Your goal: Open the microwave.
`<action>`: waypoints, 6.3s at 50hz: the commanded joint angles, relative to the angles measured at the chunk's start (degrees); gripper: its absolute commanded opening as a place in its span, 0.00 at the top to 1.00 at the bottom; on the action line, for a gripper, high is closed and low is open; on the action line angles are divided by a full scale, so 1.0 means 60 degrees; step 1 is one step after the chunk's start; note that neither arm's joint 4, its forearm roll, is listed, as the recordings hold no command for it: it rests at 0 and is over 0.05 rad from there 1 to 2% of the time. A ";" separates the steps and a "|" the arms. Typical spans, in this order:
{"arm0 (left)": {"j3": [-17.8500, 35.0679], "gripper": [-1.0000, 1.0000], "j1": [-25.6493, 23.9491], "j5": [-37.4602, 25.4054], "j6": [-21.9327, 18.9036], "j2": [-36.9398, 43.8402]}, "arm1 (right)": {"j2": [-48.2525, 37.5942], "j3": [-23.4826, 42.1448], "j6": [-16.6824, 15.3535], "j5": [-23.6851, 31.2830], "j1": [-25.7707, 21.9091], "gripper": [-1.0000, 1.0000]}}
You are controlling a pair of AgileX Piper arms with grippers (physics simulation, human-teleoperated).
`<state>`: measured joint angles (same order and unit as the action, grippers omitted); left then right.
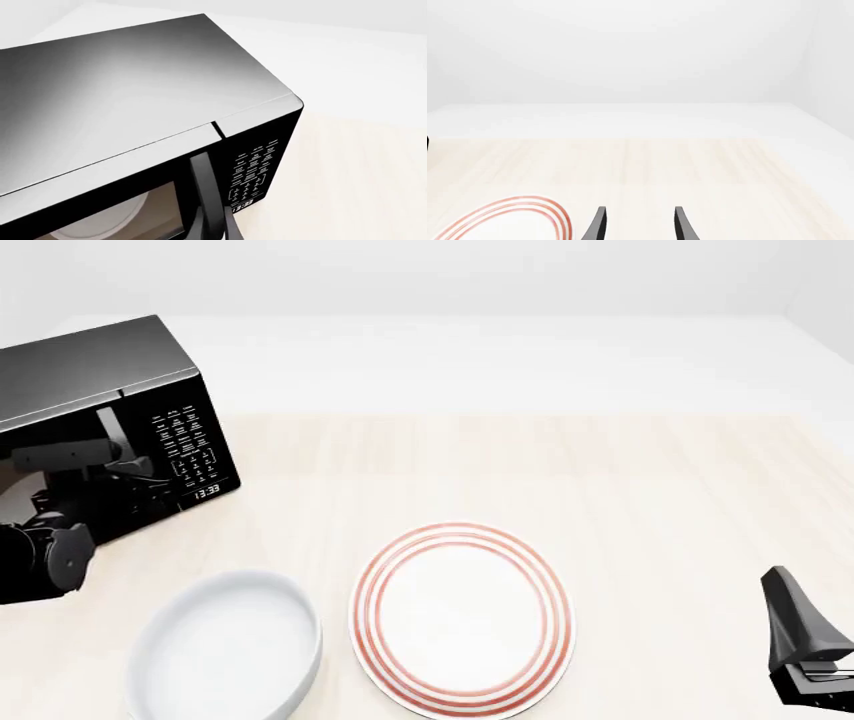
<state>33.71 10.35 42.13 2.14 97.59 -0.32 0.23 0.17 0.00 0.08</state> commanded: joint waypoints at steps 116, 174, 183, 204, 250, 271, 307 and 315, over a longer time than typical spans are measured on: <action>-0.2366 1.00 -0.0532 0.2008 0.0483 -0.0767 | 0.0001 0.0000 -0.0003 0.0000 -0.0003 0.00; -0.3173 1.00 -0.0874 0.2421 0.0525 -0.1161 | -0.0001 0.0000 0.0004 0.0001 0.0002 0.00; -0.3320 1.00 -0.0955 0.2558 0.0509 -0.1138 | 0.0000 0.0000 -0.0003 0.0000 0.0000 0.00; -0.3653 1.00 -0.1067 0.2657 0.0494 -0.1424 | 0.0000 0.0000 -0.0003 0.0000 0.0000 0.00; -0.4238 1.00 -0.1163 0.2687 0.0409 -0.1887 | 0.0000 0.0000 -0.0001 0.0000 0.0000 0.00; -0.4400 1.00 -0.1199 0.2459 0.0365 -0.2302 | -0.0003 0.0000 0.0004 0.0002 -0.0005 0.00; -0.4669 0.00 -0.1003 0.2814 0.0734 -0.2237 | 0.0000 0.0000 0.0001 0.0000 -0.0002 0.00; -0.4775 0.00 -0.0720 0.2864 0.0858 -0.2327 | -0.0001 0.0000 0.0000 0.0001 0.0001 0.00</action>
<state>5.94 6.00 59.04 6.09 83.63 -0.32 0.23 0.17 0.00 0.08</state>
